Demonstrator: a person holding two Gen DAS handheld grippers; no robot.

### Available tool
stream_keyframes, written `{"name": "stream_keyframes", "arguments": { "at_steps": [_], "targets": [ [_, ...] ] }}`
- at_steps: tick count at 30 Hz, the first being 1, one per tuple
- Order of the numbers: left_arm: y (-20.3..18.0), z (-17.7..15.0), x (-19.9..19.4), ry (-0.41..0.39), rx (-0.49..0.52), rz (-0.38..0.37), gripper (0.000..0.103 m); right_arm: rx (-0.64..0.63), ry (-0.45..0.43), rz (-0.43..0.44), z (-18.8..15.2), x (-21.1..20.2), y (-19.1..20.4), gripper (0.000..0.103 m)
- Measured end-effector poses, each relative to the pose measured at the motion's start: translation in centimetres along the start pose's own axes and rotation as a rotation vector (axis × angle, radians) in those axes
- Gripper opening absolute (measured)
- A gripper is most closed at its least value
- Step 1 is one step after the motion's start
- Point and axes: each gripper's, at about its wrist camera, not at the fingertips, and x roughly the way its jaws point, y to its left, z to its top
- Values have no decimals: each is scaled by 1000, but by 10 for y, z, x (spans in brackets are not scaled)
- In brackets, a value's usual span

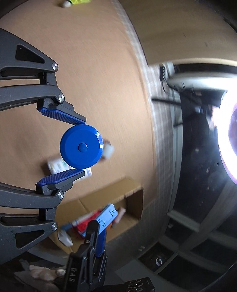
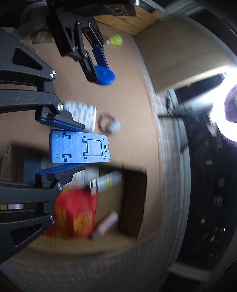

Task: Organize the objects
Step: 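Carry the phone stand and tape measure into the box and release both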

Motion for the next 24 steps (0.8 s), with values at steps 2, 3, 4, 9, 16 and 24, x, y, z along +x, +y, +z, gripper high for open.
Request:
{"name": "stream_keyframes", "arguments": {
  "at_steps": [2,3,4,9,16,24],
  "targets": [
    [-21,9,8,3,26,-22,54,36,-11,-19,-2,-5,-24,32],
    [-31,12,12,5,38,-31,54,54,-17,-30,-1,-8,-35,32],
    [-44,15,17,8,54,-45,54,69,-21,-38,0,-10,-45,32],
    [-94,22,36,28,111,-93,54,126,-31,-57,2,-13,-85,32],
    [-144,20,57,65,167,-138,54,152,-21,-60,2,-6,-111,33],
    [-149,20,58,71,155,-151,65,170,-42,-28,1,-13,-117,50]
  ]
}}
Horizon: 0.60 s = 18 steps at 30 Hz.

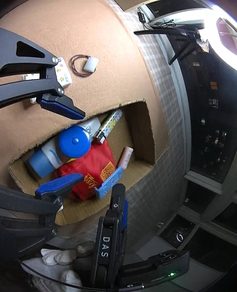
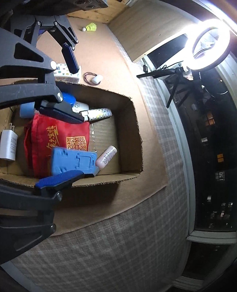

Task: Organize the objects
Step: 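Carry the phone stand and tape measure into the box and release both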

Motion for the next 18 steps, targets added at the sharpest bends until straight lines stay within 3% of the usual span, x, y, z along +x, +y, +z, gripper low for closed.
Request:
{"name": "stream_keyframes", "arguments": {
  "at_steps": [9,18],
  "targets": [
    [31,-15,-27,-24,-44,44,65,0,-1,69,-5,-4,19,51],
    [89,-46,-59,-24,-124,96,64,-26,-8,166,-11,-5,63,51]
  ]
}}
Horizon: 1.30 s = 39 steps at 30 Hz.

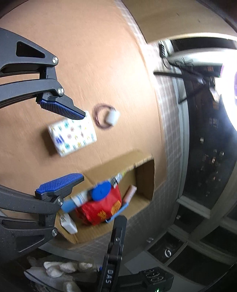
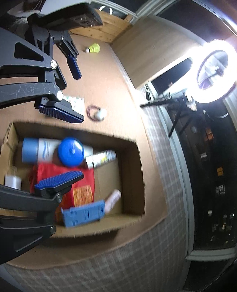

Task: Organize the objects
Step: 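Carry the phone stand and tape measure into the box and release both, then grasp the white tissue pack with the right tool and lift it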

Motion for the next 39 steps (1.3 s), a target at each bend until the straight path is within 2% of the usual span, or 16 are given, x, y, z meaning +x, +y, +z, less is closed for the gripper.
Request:
{"name": "stream_keyframes", "arguments": {
  "at_steps": [7,17,24,31,39],
  "targets": [
    [38,-17,-8,17,-61,-1,64,-27,70,88,-3,24,42,51],
    [49,-28,4,56,-77,-53,64,-26,231,108,0,78,85,51],
    [52,-29,19,80,-103,-98,64,-20,309,7,2,112,93,51],
    [56,-29,35,101,-134,-138,55,-38,355,-35,0,127,97,51],
    [55,-30,46,122,-140,-153,55,-71,391,-69,-3,141,103,51]
  ]
}}
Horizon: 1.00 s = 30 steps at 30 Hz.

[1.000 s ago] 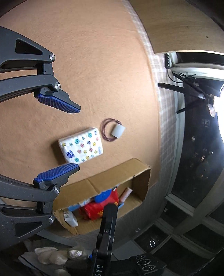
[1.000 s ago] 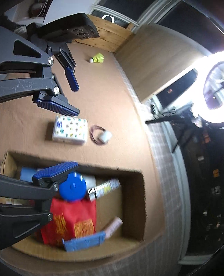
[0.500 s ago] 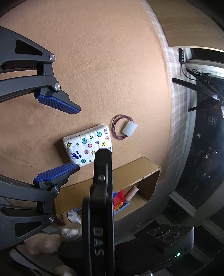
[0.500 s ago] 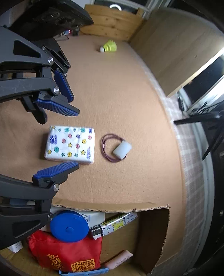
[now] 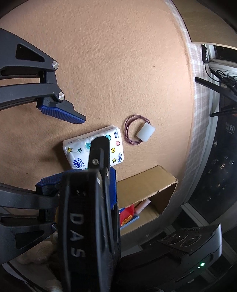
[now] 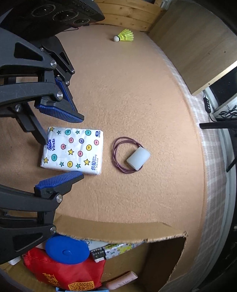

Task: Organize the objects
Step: 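Grasp the white tissue pack with the right tool and lift it, then carry the tissue pack with the right tool into the box and release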

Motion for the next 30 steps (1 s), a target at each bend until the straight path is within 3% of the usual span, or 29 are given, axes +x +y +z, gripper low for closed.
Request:
{"name": "stream_keyframes", "arguments": {
  "at_steps": [7,13,21,30],
  "targets": [
    [0,0,3,1,-3,-9,40,54,53,80,-4,14,-11,52],
    [1,-3,-1,-5,-6,-9,33,64,25,107,-11,8,-10,51],
    [-15,-1,-24,-47,29,-8,33,58,-47,138,-18,-19,-6,51],
    [-59,6,-48,-94,125,-13,33,84,-156,163,-32,-64,-23,51]
  ]
}}
